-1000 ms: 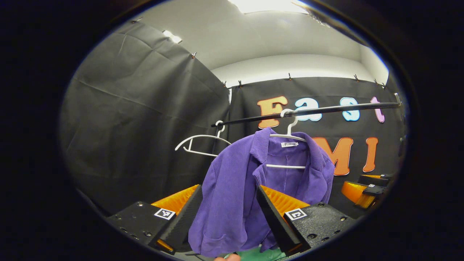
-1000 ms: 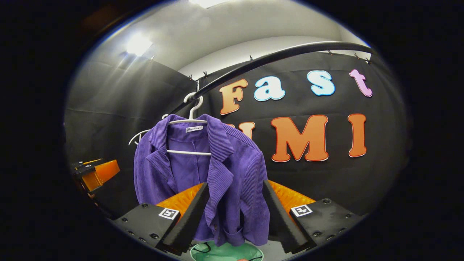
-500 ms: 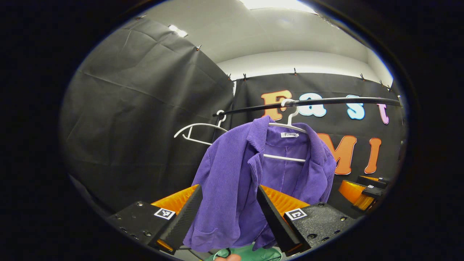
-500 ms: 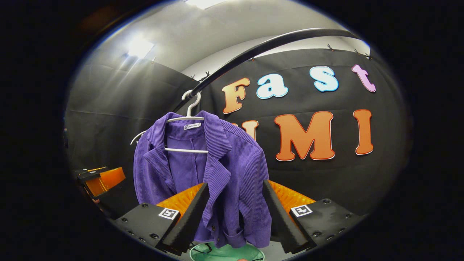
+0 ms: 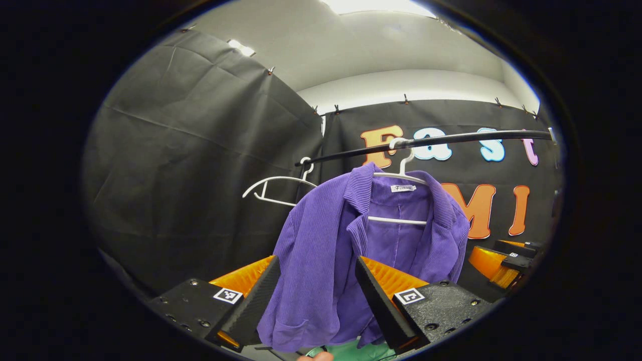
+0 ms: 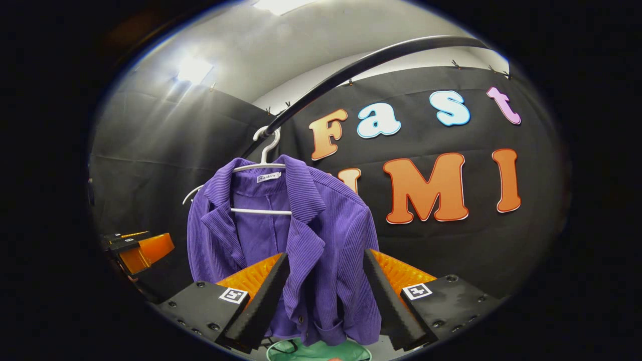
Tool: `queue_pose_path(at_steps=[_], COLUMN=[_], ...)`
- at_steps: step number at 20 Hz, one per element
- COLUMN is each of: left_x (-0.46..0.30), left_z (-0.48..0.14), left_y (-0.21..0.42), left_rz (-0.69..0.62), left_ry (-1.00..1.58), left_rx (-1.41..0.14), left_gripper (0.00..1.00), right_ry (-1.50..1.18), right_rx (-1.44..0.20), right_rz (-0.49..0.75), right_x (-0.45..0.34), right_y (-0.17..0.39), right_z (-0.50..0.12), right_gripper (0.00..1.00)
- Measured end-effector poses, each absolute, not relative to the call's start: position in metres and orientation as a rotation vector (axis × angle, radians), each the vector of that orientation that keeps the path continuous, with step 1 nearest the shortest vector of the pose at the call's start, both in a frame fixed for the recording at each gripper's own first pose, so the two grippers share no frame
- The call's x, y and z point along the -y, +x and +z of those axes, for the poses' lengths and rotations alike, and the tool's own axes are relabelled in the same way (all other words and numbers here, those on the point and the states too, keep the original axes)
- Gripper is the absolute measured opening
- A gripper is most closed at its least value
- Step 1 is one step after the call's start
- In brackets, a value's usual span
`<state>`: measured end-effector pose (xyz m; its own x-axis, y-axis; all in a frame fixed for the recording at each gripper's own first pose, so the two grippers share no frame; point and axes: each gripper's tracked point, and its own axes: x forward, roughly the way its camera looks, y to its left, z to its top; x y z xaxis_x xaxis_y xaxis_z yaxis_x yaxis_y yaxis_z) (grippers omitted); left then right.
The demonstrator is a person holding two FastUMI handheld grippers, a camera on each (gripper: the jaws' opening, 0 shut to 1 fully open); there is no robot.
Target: Grasp the clothes on the hanger with both hands and then place them into the laundry hamper below.
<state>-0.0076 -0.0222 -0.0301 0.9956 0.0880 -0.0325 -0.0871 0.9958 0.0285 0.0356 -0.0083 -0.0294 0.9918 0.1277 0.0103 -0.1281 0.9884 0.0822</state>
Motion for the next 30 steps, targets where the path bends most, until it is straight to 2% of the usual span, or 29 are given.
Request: queue_pose_path(at_steps=[1,2,3,5,6,9,10,13,14,16,17,19,20,24,27,28,29,30], left_x=[0.023,0.023,0.024,0.024,0.024,0.016,0.012,0.003,0.0,-0.006,-0.009,-0.008,-0.006,0.015,0.039,0.048,0.055,0.06], left_z=[-0.029,-0.028,-0.028,-0.026,-0.025,-0.022,-0.021,-0.017,-0.016,-0.016,-0.016,-0.017,-0.018,-0.021,-0.036,-0.042,-0.049,-0.056], left_y=[-0.007,-0.006,-0.005,-0.006,-0.007,-0.011,-0.013,-0.019,-0.021,-0.026,-0.026,-0.026,-0.025,-0.015,-0.001,0.007,0.015,0.025], left_rz=[0.083,0.077,0.073,0.066,0.064,0.077,0.087,0.11,0.117,0.132,0.136,0.129,0.121,0.062,-0.005,-0.027,-0.044,-0.05], left_ry=[0.029,0.032,0.035,0.039,0.038,0.035,0.039,0.043,0.042,0.041,0.038,0.03,0.03,0.018,-0.044,-0.068,-0.09,-0.109], left_rx=[-0.03,-0.03,-0.03,-0.027,-0.027,-0.022,-0.019,-0.012,-0.013,-0.015,-0.014,-0.016,-0.017,-0.015,-0.049,-0.06,-0.068,-0.073], left_gripper=[0.92,0.99,0.95,0.95,0.95,0.95,0.92,0.92,0.95,0.95,0.92,0.99,0.95,0.95,0.92,0.95,0.92,0.95], right_ry=[0.091,0.099,0.102,0.102,0.1,0.122,0.132,0.116,0.109,0.096,0.09,0.09,0.099,0.145,0.122,0.109,0.106,0.112], right_rx=[-0.006,-0.016,-0.019,-0.023,-0.035,-0.087,-0.096,-0.145,-0.157,-0.15,-0.144,-0.159,-0.169,-0.18,-0.14,-0.121,-0.103,-0.088], right_rz=[0.135,0.141,0.146,0.164,0.172,0.177,0.176,0.151,0.132,0.088,0.072,0.087,0.092,0.129,0.118,0.113,0.114,0.125], right_x=[0.004,-0.002,-0.006,-0.018,-0.024,-0.036,-0.039,-0.043,-0.041,-0.033,-0.03,-0.029,-0.027,-0.016,-0.004,0.001,0.003,0.003], right_y=[0.04,0.046,0.053,0.064,0.069,0.091,0.101,0.126,0.134,0.148,0.154,0.159,0.158,0.154,0.138,0.131,0.121,0.113], right_z=[-0.034,-0.038,-0.04,-0.046,-0.051,-0.076,-0.083,-0.11,-0.115,-0.118,-0.119,-0.127,-0.129,-0.128,-0.11,-0.101,-0.091,-0.082], right_gripper=[0.96,0.97,0.97,1.0,0.96,0.97,0.97,0.97,0.97,0.97,0.97,0.96,0.8,0.16,0.14,0.14,0.14,0.14])
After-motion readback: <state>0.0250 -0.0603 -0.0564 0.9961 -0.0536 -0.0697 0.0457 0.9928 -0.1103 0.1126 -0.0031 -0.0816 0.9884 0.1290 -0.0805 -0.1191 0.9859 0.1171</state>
